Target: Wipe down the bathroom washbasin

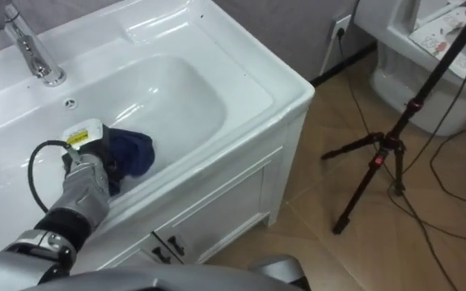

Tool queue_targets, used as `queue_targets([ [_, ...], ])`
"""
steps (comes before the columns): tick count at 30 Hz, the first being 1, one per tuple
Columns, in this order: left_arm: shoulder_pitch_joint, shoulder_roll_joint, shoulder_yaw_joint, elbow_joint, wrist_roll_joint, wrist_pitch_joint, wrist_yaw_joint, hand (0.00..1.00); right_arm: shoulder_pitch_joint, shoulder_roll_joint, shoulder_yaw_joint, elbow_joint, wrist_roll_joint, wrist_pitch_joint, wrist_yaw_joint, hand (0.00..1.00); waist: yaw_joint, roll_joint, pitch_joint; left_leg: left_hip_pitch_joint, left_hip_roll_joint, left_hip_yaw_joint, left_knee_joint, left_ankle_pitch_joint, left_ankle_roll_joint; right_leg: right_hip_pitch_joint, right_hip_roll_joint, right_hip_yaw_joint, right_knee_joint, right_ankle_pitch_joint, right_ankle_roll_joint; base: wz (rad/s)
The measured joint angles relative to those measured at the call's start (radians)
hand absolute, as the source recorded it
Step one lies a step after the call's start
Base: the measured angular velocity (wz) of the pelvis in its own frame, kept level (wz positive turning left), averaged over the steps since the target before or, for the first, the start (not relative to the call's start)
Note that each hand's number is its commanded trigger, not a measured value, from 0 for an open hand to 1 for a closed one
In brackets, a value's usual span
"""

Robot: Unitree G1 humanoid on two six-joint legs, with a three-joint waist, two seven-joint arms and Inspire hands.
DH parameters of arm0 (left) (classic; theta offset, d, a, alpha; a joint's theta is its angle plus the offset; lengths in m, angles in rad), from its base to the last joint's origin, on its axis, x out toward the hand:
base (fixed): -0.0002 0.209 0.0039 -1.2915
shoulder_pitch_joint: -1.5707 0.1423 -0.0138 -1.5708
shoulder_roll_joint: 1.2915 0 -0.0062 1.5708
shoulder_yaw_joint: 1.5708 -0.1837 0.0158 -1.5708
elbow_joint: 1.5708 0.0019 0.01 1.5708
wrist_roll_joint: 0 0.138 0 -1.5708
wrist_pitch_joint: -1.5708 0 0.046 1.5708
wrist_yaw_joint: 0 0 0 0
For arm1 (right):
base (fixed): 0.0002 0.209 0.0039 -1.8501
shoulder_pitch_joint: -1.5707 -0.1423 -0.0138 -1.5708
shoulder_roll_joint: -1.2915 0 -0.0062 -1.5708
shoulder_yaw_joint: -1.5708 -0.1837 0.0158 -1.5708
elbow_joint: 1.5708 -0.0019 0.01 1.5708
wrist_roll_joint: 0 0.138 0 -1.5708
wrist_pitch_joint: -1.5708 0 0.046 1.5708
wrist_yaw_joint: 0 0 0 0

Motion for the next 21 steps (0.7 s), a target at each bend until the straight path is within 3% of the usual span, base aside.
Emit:
queue_targets([
  [5, -0.029, -0.017, -0.028, -0.012, -0.067, -0.019, -0.004, 1.0, -0.008, -0.005, 0.015, 0.003, -0.029, 0.003, 0.024, 0.0, -0.01, 0.009, 0.0021, -0.017, -0.006, -0.001, 0.004, -0.001, 0.003, -0.021, -0.005, 0.002, 0.015, 0.0, 0.003, -0.01],
  [11, -0.036, -0.012, -0.066, -0.114, -0.193, -0.024, -0.046, 1.0, -0.013, -0.014, 0.039, -0.004, -0.027, 0.004, 0.071, 0.0, -0.028, 0.011, 0.0042, -0.035, -0.006, -0.008, 0.004, -0.002, 0.004, -0.025, -0.007, -0.006, 0.009, 0.0, 0.003, 0.04],
  [15, -0.089, -0.011, -0.138, -0.149, -0.258, -0.024, -0.074, 1.0, -0.028, -0.015, 0.048, -0.002, -0.016, 0.004, 0.069, 0.0, -0.031, 0.018, 0.01, -0.054, -0.007, -0.014, 0.013, -0.003, 0.006, -0.038, -0.012, -0.011, 0.007, -0.003, 0.006, 0.04],
  [21, -0.134, -0.007, -0.156, -0.186, -0.301, -0.024, -0.109, 1.0, -0.036, -0.014, 0.056, 0.006, -0.006, -0.013, 0.064, 0.0, -0.04, 0.027, 0.0139, -0.073, -0.008, -0.016, 0.033, -0.003, 0.006, -0.044, -0.019, -0.016, -0.008, -0.003, 0.006, 0.05],
])
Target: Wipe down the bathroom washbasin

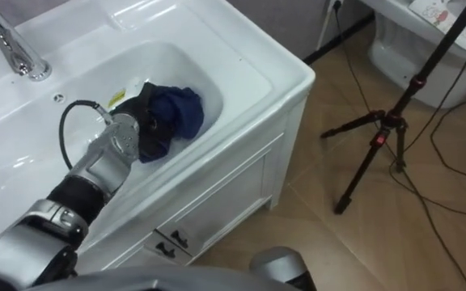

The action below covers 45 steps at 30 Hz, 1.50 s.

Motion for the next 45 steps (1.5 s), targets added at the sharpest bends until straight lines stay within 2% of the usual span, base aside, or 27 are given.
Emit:
queue_targets([
  [5, -0.029, 0.0, -0.005, -0.052, -0.007, 0.0, -0.002, 1.0, 0.003, 0.0, 0.021, 0.005, 0.009, -0.006, -0.009, 0.0, -0.002, 0.005, 0.0032, -0.027, -0.001, 0.0, 0.003, 0.0, 0.0, -0.018, -0.002, 0.0, 0.004, 0.0, 0.0, 0.0],
  [8, -0.029, 0.002, 0.006, -0.072, -0.057, -0.001, 0.001, 1.0, 0.01, 0.0, 0.022, 0.007, 0.009, -0.017, -0.012, 0.0, -0.002, 0.009, 0.0097, -0.031, -0.002, 0.0, 0.003, 0.0, 0.0, -0.023, -0.003, -0.005, 0.005, 0.001, 0.001, 0.0],
  [12, -0.029, 0.008, 0.016, -0.102, -0.098, -0.001, 0.014, 1.0, 0.013, -0.001, 0.029, 0.0, 0.018, -0.017, -0.016, 0.0, -0.001, 0.009, 0.0099, -0.036, -0.003, -0.001, 0.003, 0.0, 0.0, -0.035, -0.003, -0.004, 0.001, 0.001, 0.001, -0.01],
  [14, -0.029, 0.009, 0.016, -0.142, -0.1, -0.001, 0.026, 1.0, 0.013, -0.003, 0.029, -0.007, 0.018, -0.017, -0.018, 0.0, -0.002, 0.016, 0.0054, -0.047, -0.003, -0.002, 0.003, 0.0, 0.0, -0.046, -0.004, -0.002, 0.002, 0.002, 0.003, 0.0],
  [18, -0.029, 0.019, 0.017, -0.214, -0.115, -0.001, 0.045, 1.0, 0.029, -0.01, 0.028, -0.031, 0.018, -0.017, -0.03, 0.0, -0.008, 0.014, 0.0062, -0.048, -0.003, -0.009, 0.003, 0.0, 0.0, -0.045, -0.005, -0.008, 0.005, 0.002, 0.003, 0.0],
  [27, -0.03, 0.033, 0.026, -0.228, -0.114, -0.006, 0.05, 1.0, 0.051, -0.009, 0.019, -0.029, 0.002, -0.012, -0.036, 0.0, -0.014, 0.009, 0.0095, -0.053, -0.004, 0.003, 0.003, 0.0, 0.0, -0.048, -0.005, -0.001, 0.003, 0.002, 0.003, -0.01],
  [32, -0.03, 0.039, 0.038, -0.192, -0.109, -0.023, 0.049, 1.0, 0.065, -0.01, 0.019, -0.037, -0.054, -0.001, -0.016, 0.0, -0.014, 0.006, 0.0133, -0.032, -0.004, 0.017, 0.002, 0.0, 0.0, -0.031, -0.003, 0.011, 0.003, 0.002, 0.003, -0.08],
  [37, -0.03, 0.042, 0.045, -0.13, -0.04, -0.045, 0.046, 1.0, 0.086, -0.009, 0.014, -0.043, -0.056, 0.001, 0.01, 0.0, -0.013, 0.004, 0.0145, -0.011, -0.001, 0.019, 0.002, 0.0, 0.0, -0.014, 0.005, 0.028, 0.001, 0.002, 0.002, -0.08],
  [41, -0.024, 0.045, 0.056, 0.021, -0.033, -0.083, 0.056, 1.0, 0.117, -0.011, -0.007, -0.071, -0.052, 0.007, 0.006, 0.0, -0.004, 0.005, 0.0144, 0.002, 0.0, 0.035, 0.001, 0.0, 0.0, -0.008, 0.009, 0.037, 0.005, 0.002, 0.001, -0.11],
  [45, 0.032, 0.049, 0.105, 0.113, 0.006, -0.118, 0.07, 1.0, 0.134, -0.014, -0.024, -0.078, -0.054, 0.007, 0.011, 0.0, 0.019, -0.001, 0.0107, 0.011, 0.0, 0.029, 0.001, 0.0, 0.0, -0.008, 0.013, 0.045, 0.018, 0.002, 0.001, -0.06],
])
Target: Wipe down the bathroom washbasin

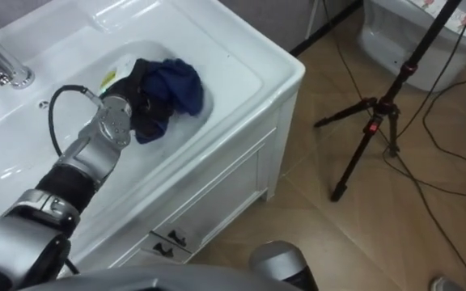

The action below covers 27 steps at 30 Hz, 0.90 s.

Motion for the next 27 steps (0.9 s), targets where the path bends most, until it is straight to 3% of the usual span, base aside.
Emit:
queue_targets([
  [6, 0.066, 0.012, 0.09, 0.081, 0.043, -0.047, 0.036, 1.0, 0.019, 0.003, -0.035, 0.0, 0.0, -0.001, 0.0, 0.0, 0.042, -0.011, -0.0162, 0.015, 0.001, -0.004, -0.003, 0.0, 0.0, 0.002, 0.003, -0.001, 0.003, -0.001, -0.001, 0.0],
  [12, 0.102, 0.018, 0.157, 0.142, 0.091, -0.096, 0.066, 1.0, 0.019, 0.006, -0.037, -0.002, -0.001, -0.002, 0.012, 0.0, 0.071, -0.021, -0.0249, 0.032, 0.005, -0.013, -0.012, -0.01, 0.001, 0.023, 0.011, 0.001, 0.01, 0.002, 0.0, 0.03],
  [19, 0.134, 0.016, 0.203, 0.159, 0.215, -0.11, 0.107, 1.0, 0.016, 0.008, -0.057, -0.006, -0.016, 0.0, 0.012, 0.0, 0.101, -0.022, -0.028, 0.028, 0.005, -0.017, -0.016, -0.01, 0.001, 0.017, 0.011, -0.002, 0.018, 0.003, -0.001, 0.0],
  [23, 0.163, 0.016, 0.225, 0.15, 0.307, -0.121, 0.13, 1.0, 0.005, 0.007, -0.085, -0.01, -0.024, 0.002, 0.012, 0.0, 0.114, -0.019, -0.0355, 0.029, 0.006, -0.025, -0.017, -0.01, 0.0, 0.02, 0.009, -0.017, 0.016, 0.003, -0.003, 0.04],
  [27, 0.169, 0.015, 0.213, 0.15, 0.375, -0.121, 0.137, 1.0, -0.021, 0.007, -0.087, -0.004, -0.033, 0.003, 0.01, 0.0, 0.131, -0.012, -0.0407, 0.029, 0.005, -0.065, -0.017, -0.01, 0.001, 0.037, 0.008, -0.027, -0.003, 0.005, -0.005, 0.09],
])
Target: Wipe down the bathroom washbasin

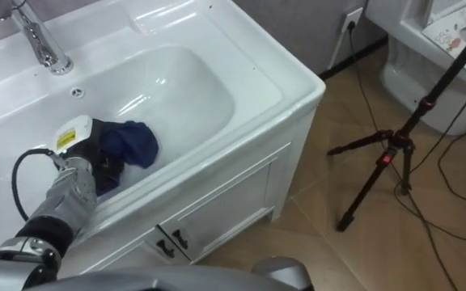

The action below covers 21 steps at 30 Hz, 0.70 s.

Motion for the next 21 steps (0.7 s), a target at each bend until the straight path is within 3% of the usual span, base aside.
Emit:
queue_targets([
  [7, 0.04, 0.013, 0.014, -0.016, 0.195, 0.009, 0.04, 1.0, -0.039, -0.002, -0.013, 0.0, -0.013, -0.006, -0.031, 0.0, 0.031, 0.033, 0.0012, -0.003, 0.001, -0.035, 0.002, 0.0, 0.0, 0.014, -0.005, -0.024, -0.016, -0.002, -0.003, 0.12],
  [12, 0.054, 0.101, 0.02, -0.016, 0.284, 0.01, 0.033, 1.0, -0.069, -0.014, -0.034, 0.005, 0.011, -0.019, -0.057, 0.0, 0.057, 0.059, 0.0017, -0.028, -0.003, -0.084, 0.013, 0.001, 0.001, 0.014, -0.013, -0.054, -0.03, 0.0, -0.003, 0.19],
  [15, 0.063, 0.175, 0.02, -0.051, 0.291, 0.014, 0.048, 1.0, -0.084, -0.045, -0.034, 0.043, 0.04, -0.039, -0.069, 0.0, 0.077, 0.077, 0.0047, -0.049, -0.007, -0.123, 0.018, 0.004, 0.005, 0.014, -0.027, -0.1, -0.035, -0.001, -0.003, 0.34],
  [16, 0.063, 0.183, 0.02, -0.063, 0.292, 0.014, 0.046, 1.0, -0.086, -0.05, -0.035, 0.048, 0.04, -0.045, -0.069, 0.0, 0.082, 0.085, 0.0037, -0.051, -0.007, -0.127, 0.018, 0.005, 0.006, 0.013, -0.027, -0.102, -0.036, -0.001, -0.003, 0.19],
  [17, 0.064, 0.198, 0.02, -0.079, 0.293, 0.014, 0.041, 1.0, -0.093, -0.058, -0.035, 0.053, 0.04, -0.048, -0.072, 0.0, 0.089, 0.091, 0.0096, -0.053, -0.008, -0.13, 0.018, 0.006, 0.006, 0.013, -0.028, -0.104, -0.037, -0.001, -0.004, 0.1],
  [21, 0.066, 0.229, 0.02, -0.132, 0.294, 0.014, 0.014, 1.0, -0.093, -0.072, -0.041, 0.06, 0.038, -0.058, -0.089, 0.0, 0.109, 0.115, 0.0107, -0.067, -0.008, -0.152, 0.019, 0.011, 0.005, 0.01, -0.029, -0.117, -0.047, 0.0, -0.005, 0.09],
])
